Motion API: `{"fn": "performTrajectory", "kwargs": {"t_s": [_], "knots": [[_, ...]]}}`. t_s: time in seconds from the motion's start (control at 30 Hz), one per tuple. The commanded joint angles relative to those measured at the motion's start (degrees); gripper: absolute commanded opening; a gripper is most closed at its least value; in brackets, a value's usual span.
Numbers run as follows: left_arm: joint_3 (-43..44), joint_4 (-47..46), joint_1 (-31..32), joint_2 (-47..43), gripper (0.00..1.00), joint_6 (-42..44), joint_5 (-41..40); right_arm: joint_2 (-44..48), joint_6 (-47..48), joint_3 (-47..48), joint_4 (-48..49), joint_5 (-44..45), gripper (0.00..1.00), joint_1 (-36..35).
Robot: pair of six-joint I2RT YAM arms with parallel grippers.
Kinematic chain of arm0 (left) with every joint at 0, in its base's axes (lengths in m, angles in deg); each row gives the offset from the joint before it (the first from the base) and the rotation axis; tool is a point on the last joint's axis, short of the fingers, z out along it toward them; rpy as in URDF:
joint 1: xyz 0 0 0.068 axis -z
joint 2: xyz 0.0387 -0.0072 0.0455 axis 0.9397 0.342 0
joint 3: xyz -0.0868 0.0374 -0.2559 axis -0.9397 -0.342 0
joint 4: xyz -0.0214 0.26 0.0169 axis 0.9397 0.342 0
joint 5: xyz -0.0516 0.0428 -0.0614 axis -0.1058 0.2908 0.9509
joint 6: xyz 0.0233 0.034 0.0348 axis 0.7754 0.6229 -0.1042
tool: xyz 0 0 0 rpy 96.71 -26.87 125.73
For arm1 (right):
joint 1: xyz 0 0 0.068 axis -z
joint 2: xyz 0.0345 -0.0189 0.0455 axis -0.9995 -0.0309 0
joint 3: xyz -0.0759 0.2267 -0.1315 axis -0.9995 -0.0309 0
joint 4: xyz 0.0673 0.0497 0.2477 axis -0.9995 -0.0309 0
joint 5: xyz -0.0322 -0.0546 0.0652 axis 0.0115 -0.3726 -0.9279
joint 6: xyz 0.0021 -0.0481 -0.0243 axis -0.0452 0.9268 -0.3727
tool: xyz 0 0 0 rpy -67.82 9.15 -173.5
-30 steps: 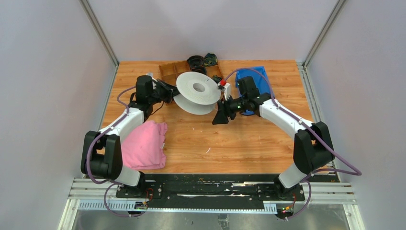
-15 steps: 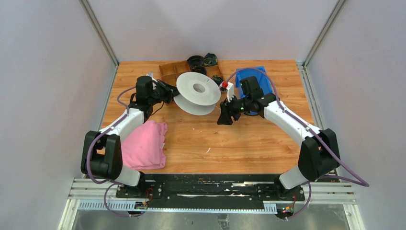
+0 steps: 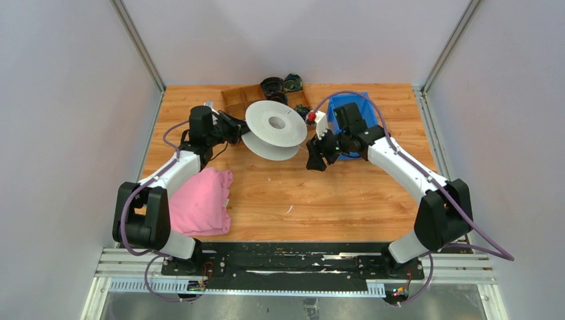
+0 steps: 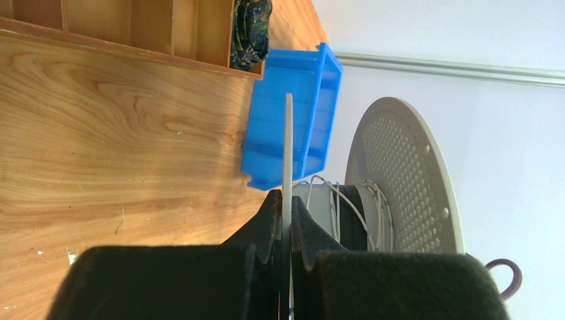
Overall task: Wrap the cables
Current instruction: Wrap the cable around the cable reel.
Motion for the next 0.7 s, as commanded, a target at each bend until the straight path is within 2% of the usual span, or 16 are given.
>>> {"fn": "performTrajectory", "kwargs": {"t_s": [0.0,0.2,0.33,0.53,0.67], "knots": [[0.02,-4.05,-0.57,-0.96,0.0,-0.94,1.79,-1.29,1.44,2.78,-1.82,4.73,0.61,0.55],[-0.04,-4.05,-0.56,-1.09,0.0,-0.94,1.95,-2.15,2.33,3.72,-2.25,6.72,0.6,0.55],[-0.15,-4.05,-0.57,-1.05,0.0,-0.89,1.88,-2.11,3.32,3.77,-2.25,7.12,0.53,0.55],[-0.42,-4.04,-0.57,-1.3,0.0,-0.72,1.79,-2.01,5.77,4.71,-2.76,9.0,0.55,0.55],[-0.51,-4.0,-0.57,-1.31,0.0,-0.69,1.71,-2.49,6.02,5.12,-3.08,7.41,0.39,0.55]]}}
